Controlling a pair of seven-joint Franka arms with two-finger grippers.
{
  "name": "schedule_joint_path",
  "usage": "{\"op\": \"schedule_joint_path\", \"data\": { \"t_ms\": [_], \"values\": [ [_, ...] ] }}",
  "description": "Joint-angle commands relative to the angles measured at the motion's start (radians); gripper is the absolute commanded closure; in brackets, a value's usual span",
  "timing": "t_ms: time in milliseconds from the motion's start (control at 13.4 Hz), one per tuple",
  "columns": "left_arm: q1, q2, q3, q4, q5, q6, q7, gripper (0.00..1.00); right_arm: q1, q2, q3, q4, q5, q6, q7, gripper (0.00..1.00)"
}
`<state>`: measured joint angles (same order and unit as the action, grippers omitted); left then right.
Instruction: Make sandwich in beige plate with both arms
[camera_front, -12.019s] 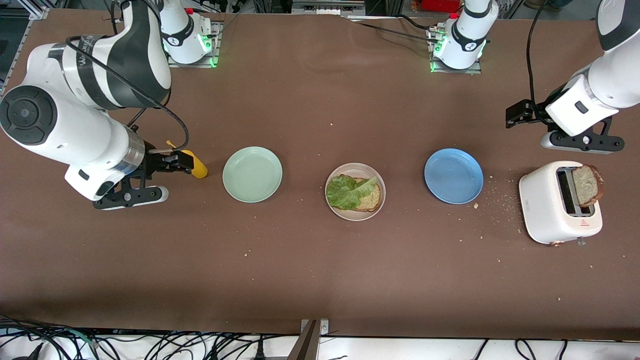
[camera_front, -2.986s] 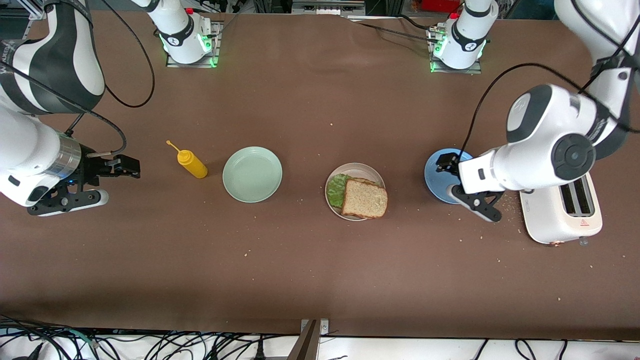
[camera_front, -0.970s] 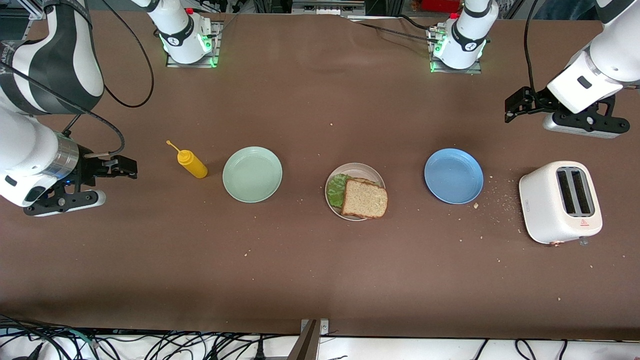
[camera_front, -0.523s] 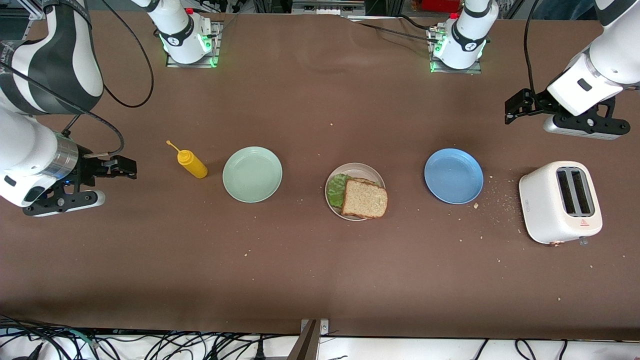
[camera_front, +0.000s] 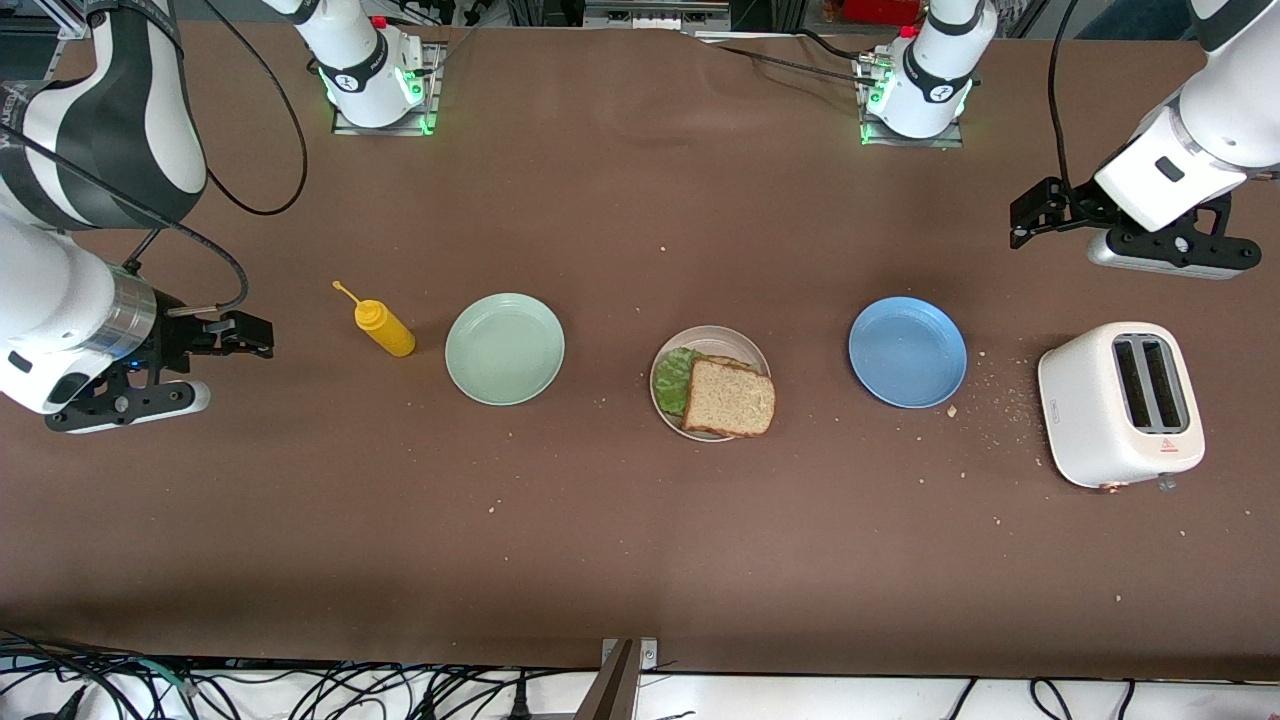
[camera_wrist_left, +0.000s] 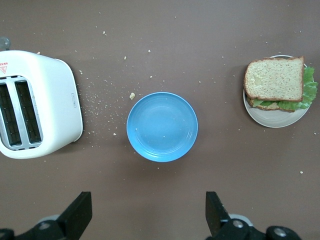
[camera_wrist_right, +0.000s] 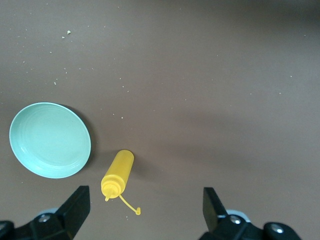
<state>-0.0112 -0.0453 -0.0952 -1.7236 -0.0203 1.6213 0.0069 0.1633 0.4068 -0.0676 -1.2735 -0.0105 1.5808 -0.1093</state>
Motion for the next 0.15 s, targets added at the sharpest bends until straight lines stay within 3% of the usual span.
{"op": "schedule_joint_path", "data": {
  "t_ms": [0,75],
  "values": [
    [-0.003,0.012,-0.001,0.025,0.02,-0.009,-0.013,0.0,-0.007,-0.013,0.008,-0.012,-0.013,0.005,0.003,0.0],
    [-0.003,0.012,-0.001,0.025,0.02,-0.009,-0.015,0.0,-0.005,-0.013,0.008,-0.012,-0.013,0.005,0.002,0.0]
  ]
}}
